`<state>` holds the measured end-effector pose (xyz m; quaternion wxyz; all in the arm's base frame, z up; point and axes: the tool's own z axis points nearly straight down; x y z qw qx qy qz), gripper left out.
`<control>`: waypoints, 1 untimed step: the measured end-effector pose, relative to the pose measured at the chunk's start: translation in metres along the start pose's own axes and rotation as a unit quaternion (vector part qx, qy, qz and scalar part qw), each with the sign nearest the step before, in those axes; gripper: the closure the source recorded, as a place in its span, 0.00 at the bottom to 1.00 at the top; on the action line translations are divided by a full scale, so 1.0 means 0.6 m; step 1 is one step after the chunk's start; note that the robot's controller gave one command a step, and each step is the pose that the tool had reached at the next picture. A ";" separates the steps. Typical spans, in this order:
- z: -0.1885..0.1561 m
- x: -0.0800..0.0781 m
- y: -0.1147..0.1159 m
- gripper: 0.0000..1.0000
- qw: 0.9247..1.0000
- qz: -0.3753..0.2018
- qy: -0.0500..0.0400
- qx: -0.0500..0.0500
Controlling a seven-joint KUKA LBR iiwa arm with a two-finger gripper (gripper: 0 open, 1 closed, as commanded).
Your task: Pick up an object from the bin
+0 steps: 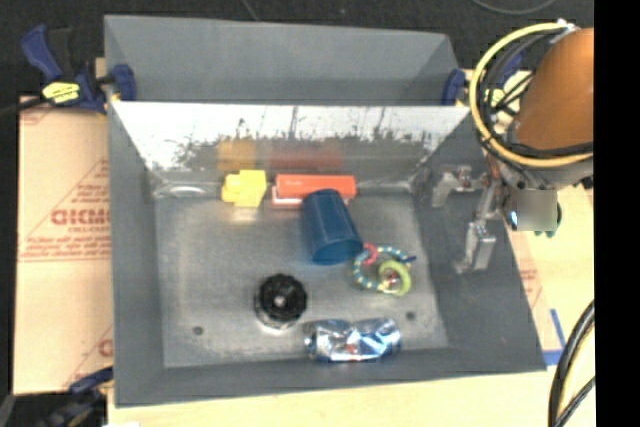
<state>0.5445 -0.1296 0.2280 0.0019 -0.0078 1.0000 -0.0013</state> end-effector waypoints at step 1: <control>0.000 0.000 0.000 0.00 1.000 0.000 0.000 0.000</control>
Offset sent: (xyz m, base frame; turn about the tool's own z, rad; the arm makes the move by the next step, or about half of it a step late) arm 0.0531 0.0660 -0.0517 -0.0966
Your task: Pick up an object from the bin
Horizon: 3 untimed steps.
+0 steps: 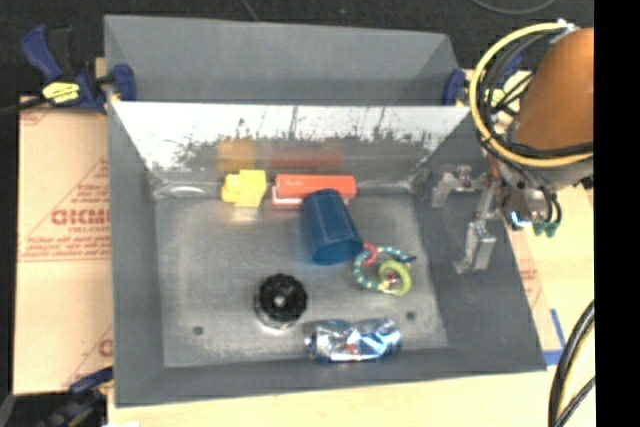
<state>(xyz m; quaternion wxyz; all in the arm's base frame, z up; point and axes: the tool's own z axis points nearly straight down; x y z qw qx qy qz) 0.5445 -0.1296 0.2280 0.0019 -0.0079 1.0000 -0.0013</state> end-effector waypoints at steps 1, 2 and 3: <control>0.080 -0.090 0.102 0.00 0.999 -0.047 -0.005 0.001; 0.086 -0.018 0.096 0.00 0.999 -0.039 -0.002 0.001; 0.116 -0.015 0.136 0.00 0.999 -0.034 -0.004 -0.001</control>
Offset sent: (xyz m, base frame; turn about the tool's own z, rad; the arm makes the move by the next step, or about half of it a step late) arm 0.0101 0.0575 -0.0523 -0.0735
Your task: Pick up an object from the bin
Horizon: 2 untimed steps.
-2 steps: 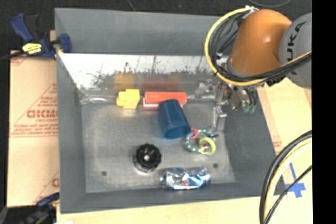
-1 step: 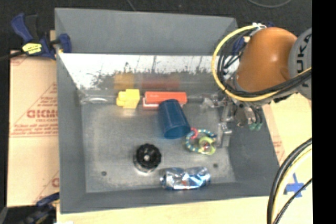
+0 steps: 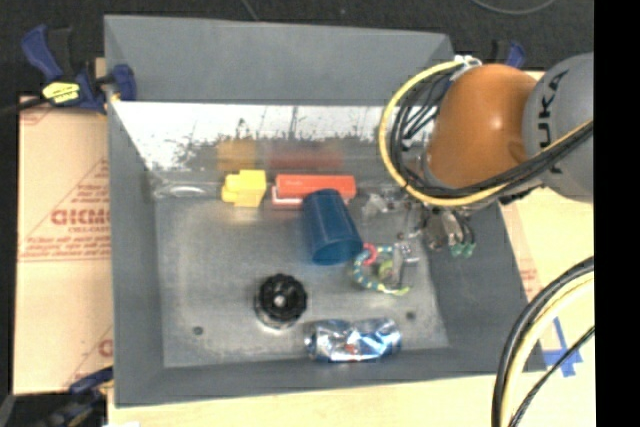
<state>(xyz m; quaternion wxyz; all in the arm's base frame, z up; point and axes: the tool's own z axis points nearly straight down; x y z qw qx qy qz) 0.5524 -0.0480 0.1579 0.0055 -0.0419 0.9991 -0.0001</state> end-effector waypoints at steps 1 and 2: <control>-0.143 -0.006 -0.029 0.00 1.000 0.028 -0.006 0.004; -0.038 -0.057 0.034 1.00 0.995 -0.103 0.004 -0.001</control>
Offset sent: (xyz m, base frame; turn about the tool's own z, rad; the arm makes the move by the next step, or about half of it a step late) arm 0.0314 0.0236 0.0226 -0.2080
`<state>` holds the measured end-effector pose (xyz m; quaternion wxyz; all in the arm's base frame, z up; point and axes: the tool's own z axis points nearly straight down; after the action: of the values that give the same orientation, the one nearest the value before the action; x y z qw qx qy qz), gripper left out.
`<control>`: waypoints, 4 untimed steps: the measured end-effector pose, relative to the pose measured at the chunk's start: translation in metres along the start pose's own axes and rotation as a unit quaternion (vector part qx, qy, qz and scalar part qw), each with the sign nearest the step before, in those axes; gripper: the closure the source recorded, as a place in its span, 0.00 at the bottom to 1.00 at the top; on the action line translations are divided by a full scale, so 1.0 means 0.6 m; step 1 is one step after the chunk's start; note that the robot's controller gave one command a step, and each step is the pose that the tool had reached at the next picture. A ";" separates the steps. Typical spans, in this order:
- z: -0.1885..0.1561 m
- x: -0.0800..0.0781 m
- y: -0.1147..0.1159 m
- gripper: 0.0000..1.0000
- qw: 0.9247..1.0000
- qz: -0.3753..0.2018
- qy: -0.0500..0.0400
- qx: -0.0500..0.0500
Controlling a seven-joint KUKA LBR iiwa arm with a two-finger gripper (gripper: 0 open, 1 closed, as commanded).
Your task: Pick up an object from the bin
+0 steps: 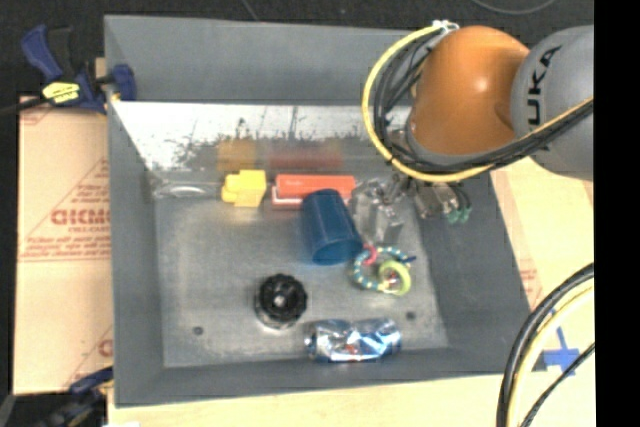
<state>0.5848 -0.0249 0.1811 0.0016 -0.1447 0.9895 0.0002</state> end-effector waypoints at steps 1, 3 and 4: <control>0.000 0.000 0.000 0.00 1.000 0.000 0.000 0.000; -0.001 0.000 0.001 1.00 1.000 0.000 0.000 0.000; -0.092 -0.029 0.094 1.00 0.998 -0.057 -0.005 0.001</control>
Offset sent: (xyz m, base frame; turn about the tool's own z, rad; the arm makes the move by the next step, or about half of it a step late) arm 0.0000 0.0000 0.0000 0.0000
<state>0.5848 0.0341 0.2364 0.0062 -0.2008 0.9796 0.0001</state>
